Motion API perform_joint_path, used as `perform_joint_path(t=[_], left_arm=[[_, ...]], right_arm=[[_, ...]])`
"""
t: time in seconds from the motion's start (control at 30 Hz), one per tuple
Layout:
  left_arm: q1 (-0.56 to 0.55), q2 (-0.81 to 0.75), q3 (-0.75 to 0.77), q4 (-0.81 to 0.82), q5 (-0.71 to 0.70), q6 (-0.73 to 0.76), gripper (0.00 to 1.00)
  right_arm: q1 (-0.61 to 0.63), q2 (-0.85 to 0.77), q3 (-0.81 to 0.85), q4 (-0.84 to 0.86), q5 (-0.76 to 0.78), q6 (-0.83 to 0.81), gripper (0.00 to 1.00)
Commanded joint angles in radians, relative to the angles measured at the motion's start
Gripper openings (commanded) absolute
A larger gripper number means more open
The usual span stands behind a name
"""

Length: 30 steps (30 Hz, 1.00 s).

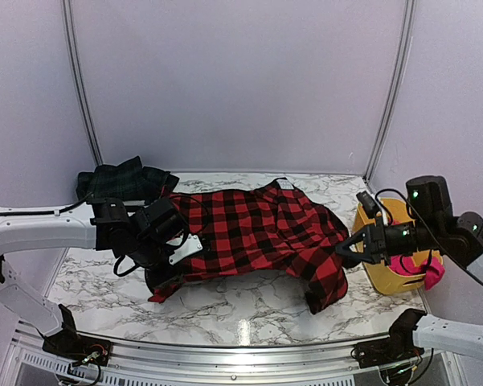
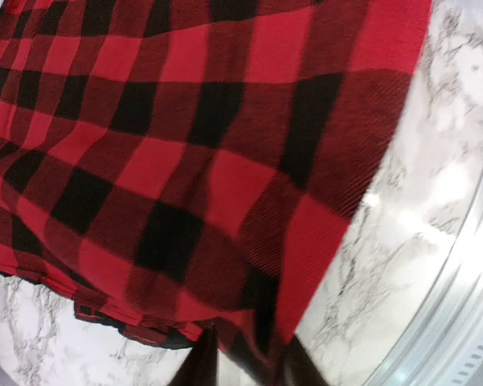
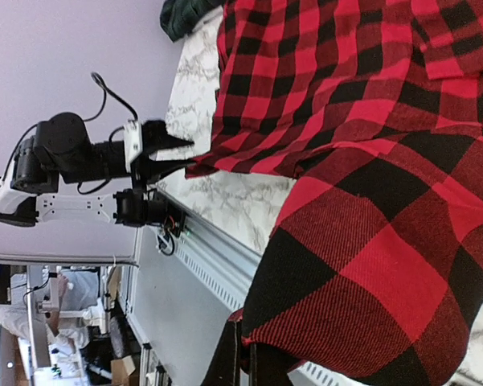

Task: Fold and stack the mixed laundry pile
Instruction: Flatten out the crumpled T-shirt at the center of the board, then adjust the flattened T-shirt at the center of the board.

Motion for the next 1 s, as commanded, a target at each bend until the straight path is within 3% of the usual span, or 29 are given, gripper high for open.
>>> perform_joint_path(t=[0.0, 0.1, 0.17, 0.2, 0.27, 0.33, 0.47, 0.6, 0.73, 0.97], left_arm=[[0.011, -0.037, -0.009, -0.065, -0.147, -0.073, 0.54], [0.090, -0.098, 0.017, 0.005, -0.133, -0.146, 0.79], [0.161, -0.129, 0.017, 0.061, -0.119, -0.210, 0.96], [0.196, -0.132, 0.019, 0.083, -0.119, -0.236, 0.99], [0.270, -0.105, 0.042, 0.112, -0.078, -0.276, 0.99], [0.325, -0.040, 0.086, 0.116, -0.061, -0.320, 0.99], [0.381, 0.133, 0.170, 0.125, 0.042, -0.382, 0.98], [0.419, 0.320, 0.236, 0.136, 0.133, -0.438, 0.82], [0.474, 0.438, 0.285, 0.131, 0.146, -0.475, 0.68], [0.589, 0.649, 0.389, 0.108, 0.154, -0.434, 0.55]], right_arm=[[0.070, -0.059, -0.114, -0.058, -0.089, 0.160, 0.00], [0.134, -0.049, -0.159, -0.040, -0.161, 0.171, 0.02], [0.138, 0.018, -0.078, -0.077, -0.161, 0.074, 0.28], [0.137, 0.061, -0.017, -0.095, -0.133, 0.022, 0.40], [0.128, 0.157, 0.103, -0.122, -0.076, -0.083, 0.55], [0.092, 0.259, 0.189, -0.158, -0.009, -0.180, 0.63], [-0.064, 0.413, 0.223, -0.094, 0.047, -0.286, 0.63], [-0.181, 0.568, 0.208, 0.087, 0.096, -0.339, 0.60], [-0.204, 0.735, 0.231, 0.180, 0.127, -0.380, 0.57], [-0.213, 0.952, 0.249, 0.304, 0.135, -0.399, 0.56]])
